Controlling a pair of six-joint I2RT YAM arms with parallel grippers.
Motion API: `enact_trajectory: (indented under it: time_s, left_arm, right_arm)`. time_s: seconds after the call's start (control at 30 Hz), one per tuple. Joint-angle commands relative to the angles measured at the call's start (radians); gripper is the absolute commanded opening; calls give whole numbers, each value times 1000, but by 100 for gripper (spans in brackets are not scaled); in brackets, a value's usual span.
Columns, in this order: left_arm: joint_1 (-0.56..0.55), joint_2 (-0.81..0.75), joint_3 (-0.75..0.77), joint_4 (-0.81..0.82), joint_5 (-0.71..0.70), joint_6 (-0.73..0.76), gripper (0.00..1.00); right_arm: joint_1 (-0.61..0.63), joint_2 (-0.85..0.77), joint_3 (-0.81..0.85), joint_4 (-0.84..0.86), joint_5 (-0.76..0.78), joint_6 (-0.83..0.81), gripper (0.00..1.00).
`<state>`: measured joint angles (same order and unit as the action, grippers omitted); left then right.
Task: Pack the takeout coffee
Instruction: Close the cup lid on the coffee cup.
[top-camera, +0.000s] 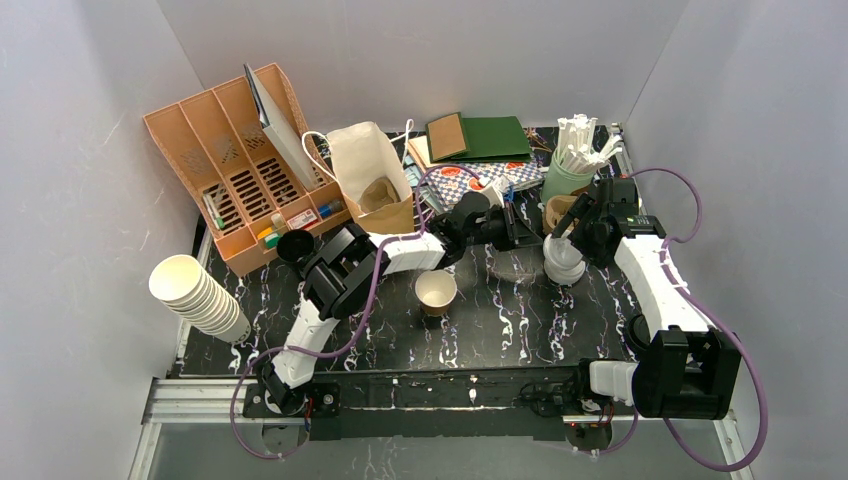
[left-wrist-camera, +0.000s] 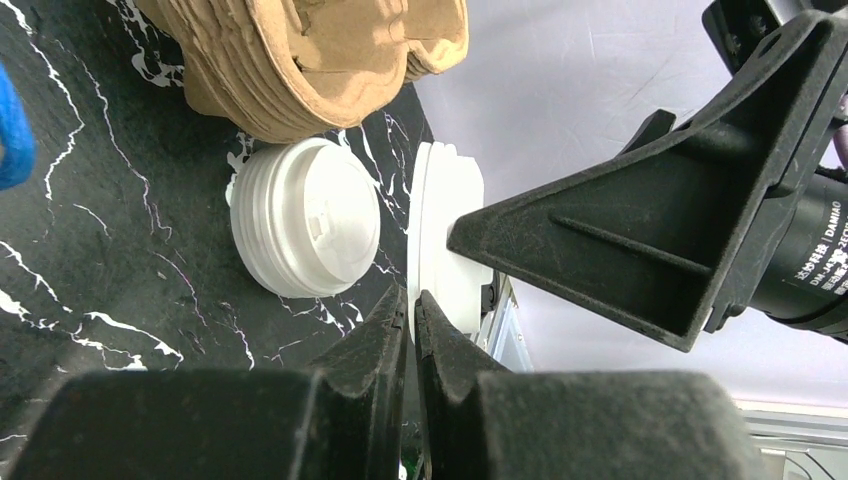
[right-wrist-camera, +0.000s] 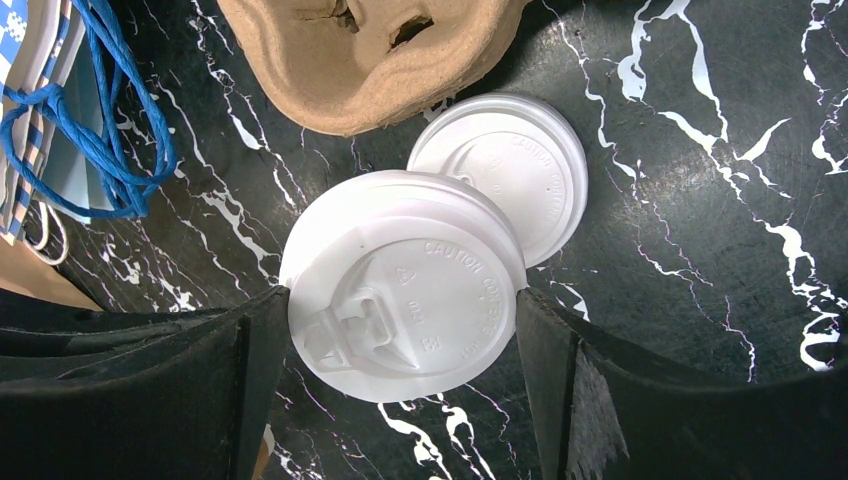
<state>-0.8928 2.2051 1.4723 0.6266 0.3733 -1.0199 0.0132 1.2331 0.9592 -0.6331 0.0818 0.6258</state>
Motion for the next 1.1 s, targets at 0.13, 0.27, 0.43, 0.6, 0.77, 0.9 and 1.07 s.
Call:
enact_trajectory:
  time_s: [0.13, 0.27, 0.43, 0.6, 0.77, 0.9, 1.07]
  left_arm:
    - [8, 18, 17, 2, 6, -14, 7]
    - [6, 32, 28, 3, 15, -23, 7]
    - [2, 44, 40, 2, 27, -24, 7]
    - [-2, 55, 46, -2, 33, -26, 7]
    - [-1, 5, 8, -20, -12, 3, 8]
    - [0, -48, -20, -17, -28, 23, 15]
    - [-1, -84, -30, -3, -18, 10, 25]
  right_arm:
    - [-5, -17, 17, 18, -18, 6, 87]
    - [-5, -16, 16, 21, -31, 8, 86]
    - [-5, -16, 20, 23, -43, 11, 86]
    - [-5, -15, 25, 23, -56, 13, 86]
    - [-5, -14, 24, 10, -12, 6, 87]
    - [-5, -13, 4, 20, -7, 3, 87]
    - [-5, -14, -1, 27, -17, 2, 86]
